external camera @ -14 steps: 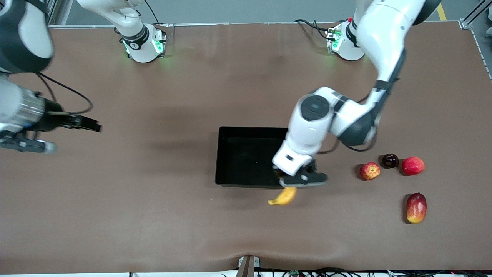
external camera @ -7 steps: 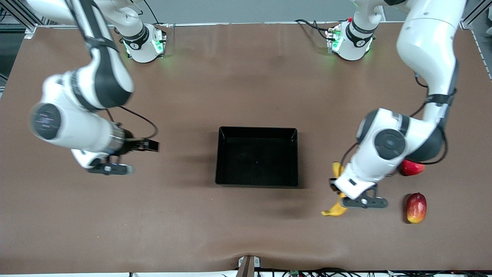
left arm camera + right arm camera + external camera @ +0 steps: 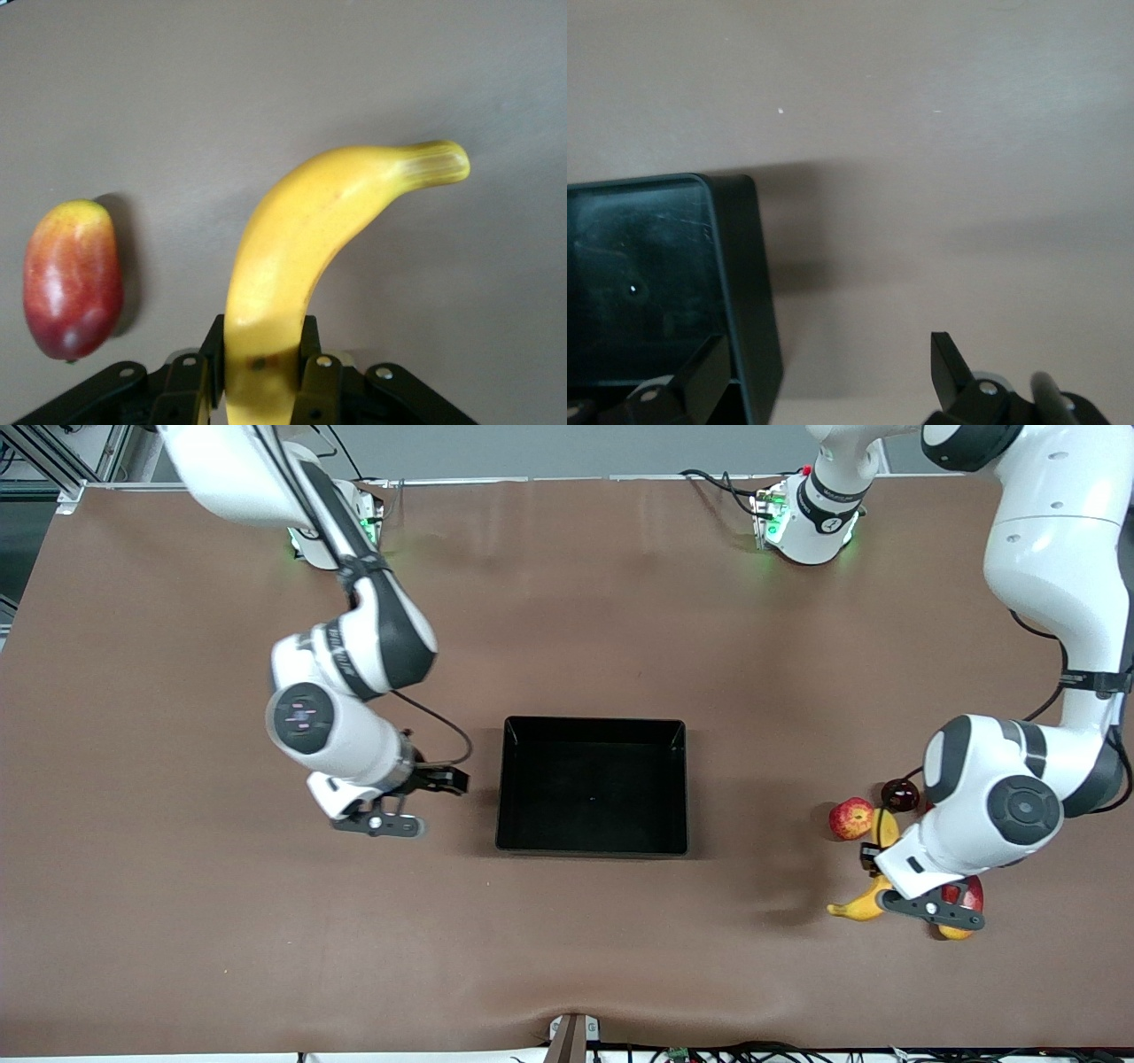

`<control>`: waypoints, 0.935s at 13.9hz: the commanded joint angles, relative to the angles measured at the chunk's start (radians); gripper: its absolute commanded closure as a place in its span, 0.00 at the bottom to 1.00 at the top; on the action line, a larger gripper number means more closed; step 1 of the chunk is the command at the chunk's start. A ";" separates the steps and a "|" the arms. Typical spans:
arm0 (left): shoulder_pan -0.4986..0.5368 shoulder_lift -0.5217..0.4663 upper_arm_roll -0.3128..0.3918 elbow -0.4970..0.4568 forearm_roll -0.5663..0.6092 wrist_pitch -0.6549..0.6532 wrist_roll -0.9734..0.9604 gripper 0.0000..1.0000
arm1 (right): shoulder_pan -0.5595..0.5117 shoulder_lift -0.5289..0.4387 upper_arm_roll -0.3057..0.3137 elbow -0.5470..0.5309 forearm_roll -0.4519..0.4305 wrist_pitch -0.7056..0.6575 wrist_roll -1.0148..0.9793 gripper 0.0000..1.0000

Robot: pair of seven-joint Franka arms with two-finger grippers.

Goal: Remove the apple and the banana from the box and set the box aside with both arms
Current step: 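Lower the banana by the fruits while the right gripper grips the tray rim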

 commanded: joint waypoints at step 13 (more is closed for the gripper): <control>0.115 0.158 -0.008 -0.013 0.120 0.264 0.144 1.00 | 0.109 0.155 -0.011 0.029 0.006 0.198 0.098 1.00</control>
